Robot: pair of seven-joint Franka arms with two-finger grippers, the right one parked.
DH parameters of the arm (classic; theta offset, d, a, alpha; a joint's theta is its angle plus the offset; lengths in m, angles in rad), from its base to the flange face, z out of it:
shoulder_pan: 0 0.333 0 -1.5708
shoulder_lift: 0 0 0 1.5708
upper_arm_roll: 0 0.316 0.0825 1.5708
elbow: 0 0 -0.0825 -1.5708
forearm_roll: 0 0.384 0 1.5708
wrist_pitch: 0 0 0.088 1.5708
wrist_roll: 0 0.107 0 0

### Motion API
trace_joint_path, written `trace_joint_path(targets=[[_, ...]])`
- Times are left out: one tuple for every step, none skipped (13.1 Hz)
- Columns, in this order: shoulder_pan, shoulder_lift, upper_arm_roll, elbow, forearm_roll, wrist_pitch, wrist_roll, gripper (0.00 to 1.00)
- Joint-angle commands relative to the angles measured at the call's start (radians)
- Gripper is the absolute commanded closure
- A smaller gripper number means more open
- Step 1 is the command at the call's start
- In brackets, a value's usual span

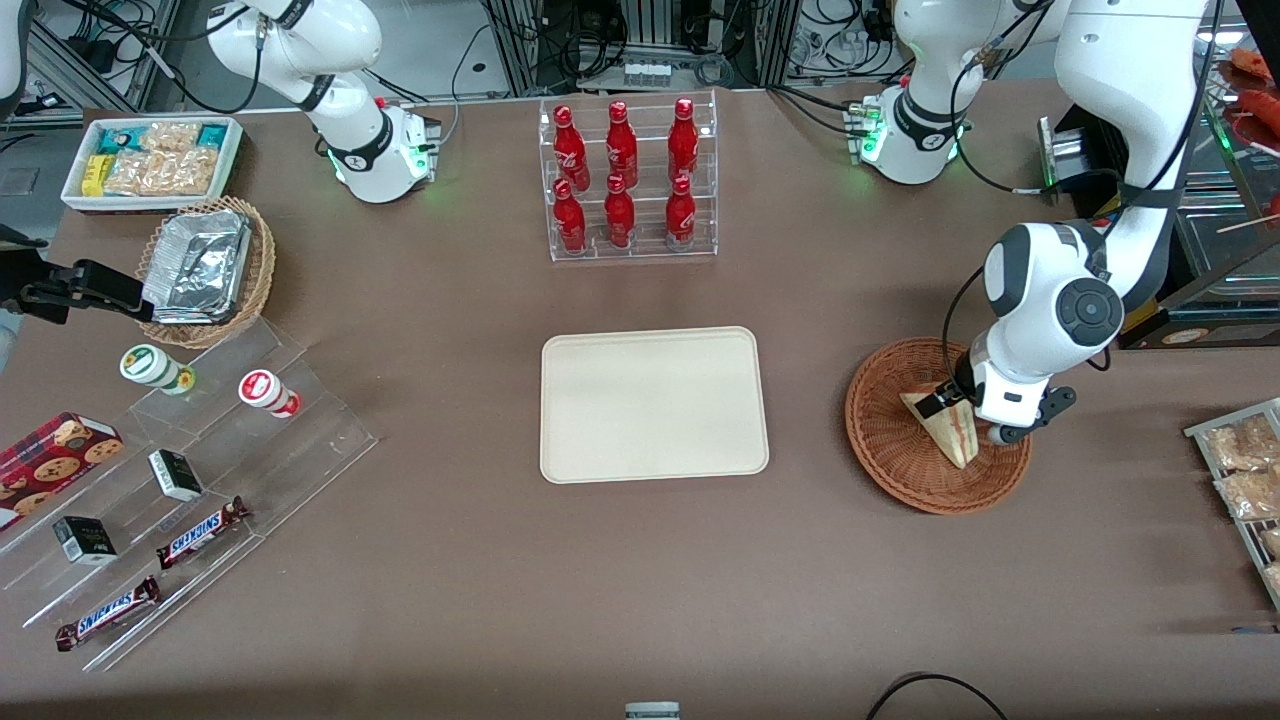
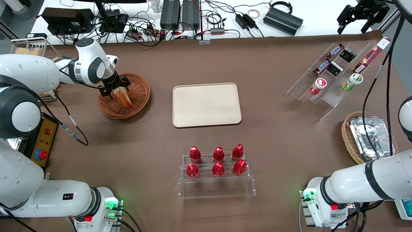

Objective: Place sandwich from basket to tray
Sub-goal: 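Lower the left gripper onto the wrapped sandwich and close on it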

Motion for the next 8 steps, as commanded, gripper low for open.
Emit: trace_joint_path(targets=[[0.001, 0.006, 0.002, -0.005, 0.009, 0.024, -0.024, 0.0], [0.001, 0.008, 0.002, -0.005, 0.009, 0.024, -0.024, 0.02], [0.001, 0.011, 0.002, -0.007, 0.009, 0.024, -0.025, 0.21], [0.001, 0.011, 0.002, -0.007, 0.003, 0.024, -0.033, 0.45], [0.001, 0.012, 0.002, -0.007, 0.001, 0.024, -0.059, 0.79], [0.001, 0.013, 0.002, -0.007, 0.001, 0.022, -0.067, 1.0], [0.001, 0.013, 0.002, -0.007, 0.001, 0.018, -0.067, 1.0], [0.001, 0.011, 0.002, -0.005, 0.001, 0.013, -0.065, 1.0]])
